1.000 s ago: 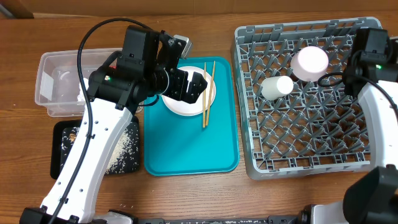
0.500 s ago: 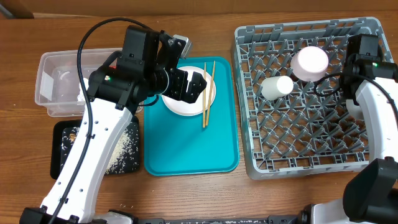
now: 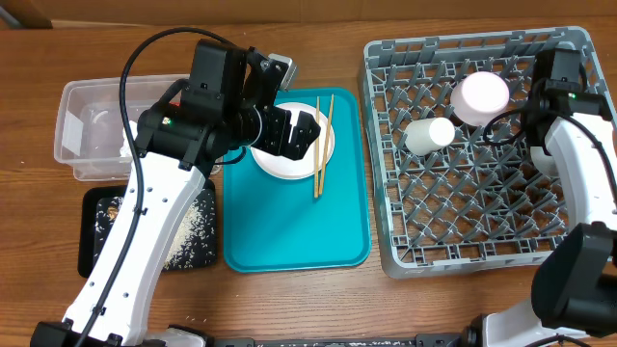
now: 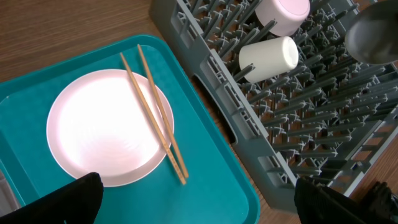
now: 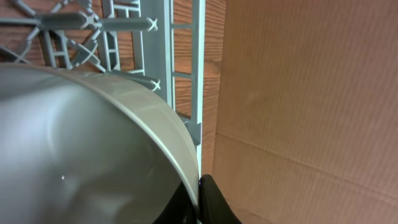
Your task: Sort waste into correct bins and load items into the dishwasher
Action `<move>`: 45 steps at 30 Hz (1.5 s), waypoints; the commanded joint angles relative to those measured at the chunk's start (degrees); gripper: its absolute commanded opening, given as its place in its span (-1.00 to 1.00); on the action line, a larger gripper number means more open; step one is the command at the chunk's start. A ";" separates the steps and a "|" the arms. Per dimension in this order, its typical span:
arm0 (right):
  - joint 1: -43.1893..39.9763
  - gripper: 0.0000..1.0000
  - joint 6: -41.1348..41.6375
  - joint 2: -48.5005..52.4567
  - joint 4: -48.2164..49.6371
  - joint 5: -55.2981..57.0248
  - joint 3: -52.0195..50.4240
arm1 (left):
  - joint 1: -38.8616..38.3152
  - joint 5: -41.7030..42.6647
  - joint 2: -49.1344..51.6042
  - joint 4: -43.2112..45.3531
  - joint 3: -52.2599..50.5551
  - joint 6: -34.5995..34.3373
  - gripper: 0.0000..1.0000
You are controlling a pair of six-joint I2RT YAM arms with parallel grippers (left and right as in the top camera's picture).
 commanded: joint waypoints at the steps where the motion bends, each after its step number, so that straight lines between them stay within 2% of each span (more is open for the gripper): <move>1: -0.07 -0.92 -1.07 0.20 0.28 0.57 0.33 | 0.24 -0.31 -0.44 0.00 0.92 1.27 1.00; 15: 1.75 -0.91 -1.05 0.20 -0.63 0.57 0.33 | 0.24 -0.31 -0.44 0.02 0.92 1.27 1.00; 16: 2.16 -0.80 -1.05 0.17 -0.68 0.57 0.33 | 0.24 -0.31 -0.44 0.00 0.92 1.27 1.00; 19: 3.28 -0.65 -1.05 0.20 -1.29 0.50 0.33 | 0.24 -0.31 -0.44 0.00 0.92 1.27 1.00; 22: 4.44 -0.28 -1.05 0.20 -1.55 0.50 0.33 | 0.24 -0.31 -0.44 0.00 0.92 1.27 1.00; 25: 5.20 -0.10 -1.03 0.20 -1.73 0.33 0.33 | 0.24 -0.31 -0.44 0.02 0.92 1.27 1.00; 31: 6.82 0.08 -0.98 0.17 -2.56 0.33 0.33 | 0.24 -0.31 -0.44 0.02 0.92 1.27 1.00; 38: 10.93 0.15 -0.81 0.17 -2.82 0.00 0.35 | 0.24 -0.31 -0.44 0.00 0.92 1.27 1.00; 42: 12.48 0.15 -0.52 0.17 -3.10 -4.33 0.35 | 0.24 -0.31 -0.44 0.00 0.92 1.27 1.00; 45: 12.55 0.19 5.22 0.07 -2.86 -9.77 0.46 | 0.24 -0.31 -0.44 0.00 0.92 1.27 1.00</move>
